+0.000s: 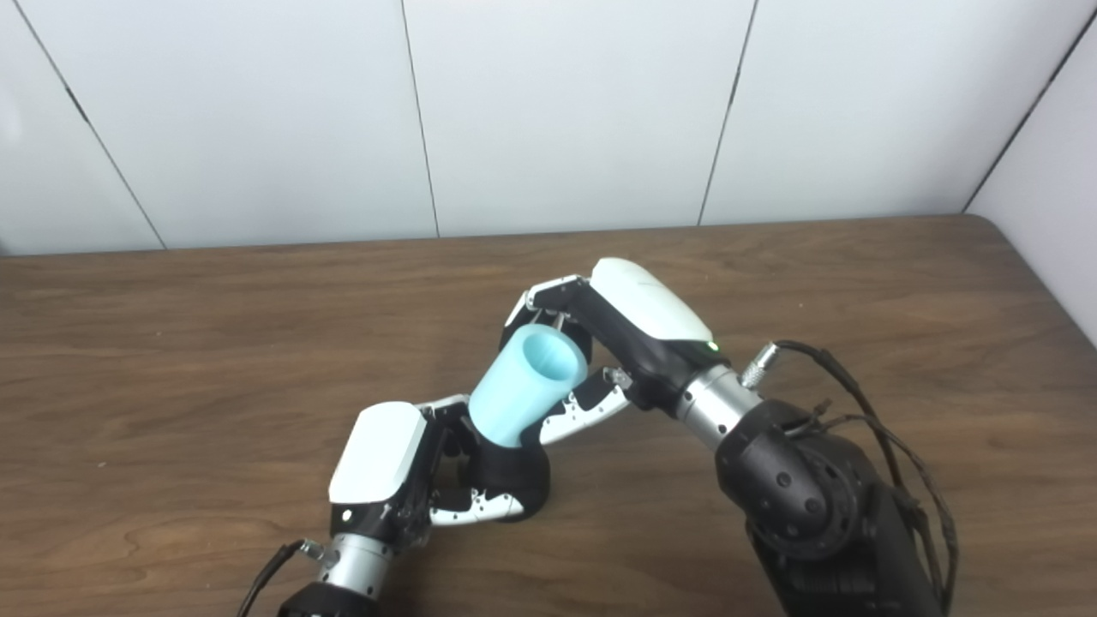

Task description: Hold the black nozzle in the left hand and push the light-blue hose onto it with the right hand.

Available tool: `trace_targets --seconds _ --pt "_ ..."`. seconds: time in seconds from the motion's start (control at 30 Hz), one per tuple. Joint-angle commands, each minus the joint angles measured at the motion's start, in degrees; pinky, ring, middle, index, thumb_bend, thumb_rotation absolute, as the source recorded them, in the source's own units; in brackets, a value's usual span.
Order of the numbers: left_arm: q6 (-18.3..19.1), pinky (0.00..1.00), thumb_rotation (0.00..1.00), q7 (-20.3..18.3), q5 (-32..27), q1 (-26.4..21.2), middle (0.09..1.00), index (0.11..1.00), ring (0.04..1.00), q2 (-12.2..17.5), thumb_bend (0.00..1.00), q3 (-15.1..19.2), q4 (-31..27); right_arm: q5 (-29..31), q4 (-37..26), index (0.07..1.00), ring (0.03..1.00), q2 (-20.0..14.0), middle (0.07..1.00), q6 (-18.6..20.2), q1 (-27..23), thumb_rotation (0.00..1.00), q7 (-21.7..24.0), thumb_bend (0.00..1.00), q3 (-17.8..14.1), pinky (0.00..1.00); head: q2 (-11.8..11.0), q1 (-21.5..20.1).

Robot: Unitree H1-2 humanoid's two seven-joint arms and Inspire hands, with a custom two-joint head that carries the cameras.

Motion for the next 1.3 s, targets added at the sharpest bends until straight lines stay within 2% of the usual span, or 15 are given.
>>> trace_targets --seconds 0.0,0.3,0.53,0.97,1.17,1.2,1.23,1.27 --pt "0.3 0.4 0.0 -1.9 1.2 -0.2 0.461 0.512 0.454 -0.1 0.5 -0.9 0.9 0.2 -0.8 0.513 0.363 0.8 0.499 -0.4 -3.5 0.0 -0.2 0.51 0.4 0.33 0.0 0.0" --pt "0.7 0.4 0.0 -2.5 2.0 -0.2 0.45 0.522 0.456 0.1 0.5 -1.6 0.5 -1.8 0.3 0.502 0.38 -1.0 0.516 -2.5 -5.9 0.0 0.7 0.51 1.5 0.35 0.3 0.4" --pt "1.6 0.39 0.0 -3.4 2.3 -0.5 0.446 0.522 0.441 0.2 0.5 -1.6 0.1 -1.9 -0.3 0.506 0.377 -3.2 0.511 -1.9 -6.7 0.0 3.1 0.51 1.2 0.35 0.3 0.1" --pt "1.5 0.4 0.0 -3.1 2.3 -0.4 0.456 0.516 0.453 0.1 0.5 -1.7 0.0 -1.0 1.6 0.514 0.392 -4.7 0.503 -2.2 -5.5 0.0 2.8 0.52 0.6 0.4 0.4 0.2" --pt "1.7 0.38 0.0 -3.1 2.8 -0.6 0.441 0.523 0.439 0.2 0.5 -1.5 -0.1 -2.7 2.0 0.566 0.39 -5.5 0.499 -5.6 -4.3 0.0 1.8 0.51 1.2 0.39 0.6 0.0" --pt "1.7 0.37 0.0 -3.1 2.8 -0.6 0.436 0.524 0.434 0.2 0.5 -1.5 -0.1 -2.9 1.9 0.545 0.441 -5.5 0.488 -5.8 -4.2 0.0 2.0 0.52 1.3 0.39 0.6 0.0" --pt "1.6 0.37 0.0 -3.0 2.8 -0.6 0.436 0.524 0.433 0.1 0.5 -1.4 0.0 -3.0 1.9 0.541 0.45 -5.4 0.485 -6.0 -4.3 0.0 2.0 0.52 1.2 0.39 0.6 0.0" --pt "1.6 0.36 0.0 -2.9 2.8 -0.6 0.437 0.524 0.431 0.1 0.5 -1.4 0.1 -3.1 1.9 0.586 0.475 -5.3 0.532 -6.1 -4.3 0.07 2.0 0.72 1.2 0.4 0.6 0.0"
